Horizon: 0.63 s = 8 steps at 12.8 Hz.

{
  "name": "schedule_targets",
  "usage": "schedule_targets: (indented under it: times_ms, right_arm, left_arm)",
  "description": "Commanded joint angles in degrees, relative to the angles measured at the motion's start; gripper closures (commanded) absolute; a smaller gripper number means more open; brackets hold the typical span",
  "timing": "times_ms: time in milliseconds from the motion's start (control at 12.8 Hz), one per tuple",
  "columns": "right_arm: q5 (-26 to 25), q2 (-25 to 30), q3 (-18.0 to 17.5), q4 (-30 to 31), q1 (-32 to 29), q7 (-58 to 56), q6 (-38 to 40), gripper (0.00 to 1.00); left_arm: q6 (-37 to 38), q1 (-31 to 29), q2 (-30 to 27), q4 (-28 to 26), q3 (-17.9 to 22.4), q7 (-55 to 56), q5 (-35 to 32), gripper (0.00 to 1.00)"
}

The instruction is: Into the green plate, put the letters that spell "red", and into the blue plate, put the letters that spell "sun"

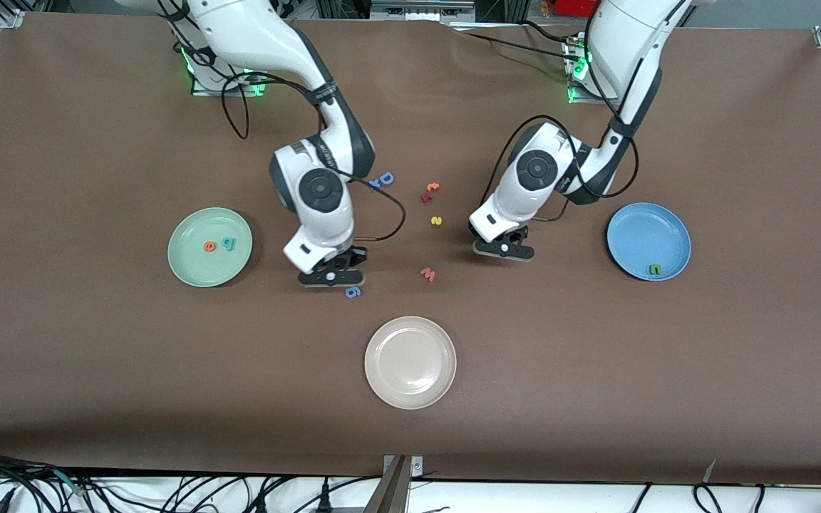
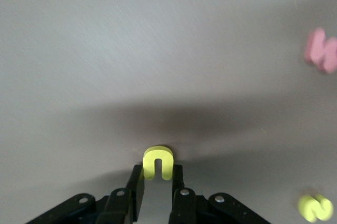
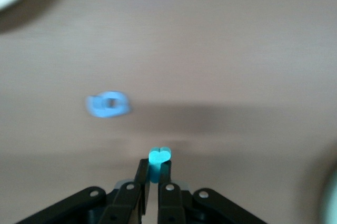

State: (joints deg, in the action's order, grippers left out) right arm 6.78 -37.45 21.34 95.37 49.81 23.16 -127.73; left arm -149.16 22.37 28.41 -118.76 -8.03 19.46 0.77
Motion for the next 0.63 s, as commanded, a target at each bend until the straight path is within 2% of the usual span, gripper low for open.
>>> schedule_targets:
  times_ms: [0, 156, 313, 391, 548]
  right_arm:
    - [-0.10, 4.12, 4.22, 2.36, -0.24, -11.06, 8.60, 1.00]
    - [0.77, 8.76, 8.78, 7.87, -1.03, -22.14, 12.06, 1.00]
    - [0.78, 14.92, 12.65, 16.74, -1.47, -29.63, 11.37, 1.00]
    - [0.78, 16.95, 14.94, 20.61, -1.47, -32.45, 10.06, 1.00]
    - [0.87, 18.02, 18.29, 27.47, -1.47, -38.00, 3.23, 1.00]
  left_arm:
    - [6.40, -6.26, -5.99, -1.03, 1.08, -12.38, -1.30, 0.94]
    - [9.23, -11.53, -8.19, -1.91, 2.48, -23.28, -1.30, 0.94]
    - [11.34, -17.68, -9.43, -2.70, 3.28, -34.26, -1.30, 0.93]
    - [11.44, -20.41, -9.43, -2.79, 3.46, -39.63, -1.30, 0.93]
    - [11.44, -21.40, -9.17, -3.05, 6.69, -46.94, -1.30, 0.92]
